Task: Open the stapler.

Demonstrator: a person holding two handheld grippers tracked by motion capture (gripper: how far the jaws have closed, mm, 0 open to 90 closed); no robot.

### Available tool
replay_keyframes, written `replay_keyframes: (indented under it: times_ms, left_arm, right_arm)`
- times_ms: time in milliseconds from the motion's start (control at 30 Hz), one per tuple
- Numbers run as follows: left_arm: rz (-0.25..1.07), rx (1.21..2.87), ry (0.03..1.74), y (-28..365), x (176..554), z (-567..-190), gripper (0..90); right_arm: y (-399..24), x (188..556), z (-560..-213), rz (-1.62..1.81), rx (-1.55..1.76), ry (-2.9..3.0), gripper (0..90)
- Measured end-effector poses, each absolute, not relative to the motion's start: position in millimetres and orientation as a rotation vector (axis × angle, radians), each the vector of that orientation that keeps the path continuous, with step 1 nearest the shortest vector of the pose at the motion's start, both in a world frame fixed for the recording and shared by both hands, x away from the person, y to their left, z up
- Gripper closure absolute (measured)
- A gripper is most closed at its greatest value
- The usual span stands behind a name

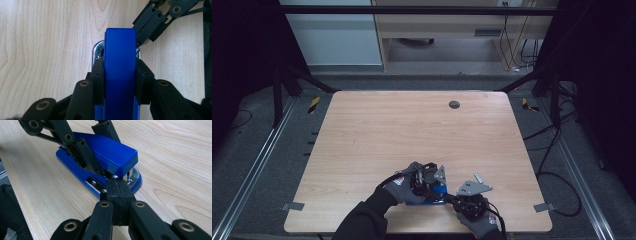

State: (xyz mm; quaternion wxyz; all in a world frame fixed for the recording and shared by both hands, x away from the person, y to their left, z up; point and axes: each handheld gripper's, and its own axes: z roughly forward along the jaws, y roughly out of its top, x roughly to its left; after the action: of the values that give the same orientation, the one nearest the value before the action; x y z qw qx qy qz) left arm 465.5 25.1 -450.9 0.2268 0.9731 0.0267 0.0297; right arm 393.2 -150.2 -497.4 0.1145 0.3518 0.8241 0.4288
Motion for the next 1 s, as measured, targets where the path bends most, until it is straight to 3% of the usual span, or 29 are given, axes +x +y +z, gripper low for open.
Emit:
replay_keyframes:
  times_ms: [1000]
  left_arm:
    - [0.067,2.639,0.065,29.8,466.8,-453.6,66.0]
  right_arm:
    - [-143.7,392.6,-498.5,1.272,1.001,2.411,90.0]
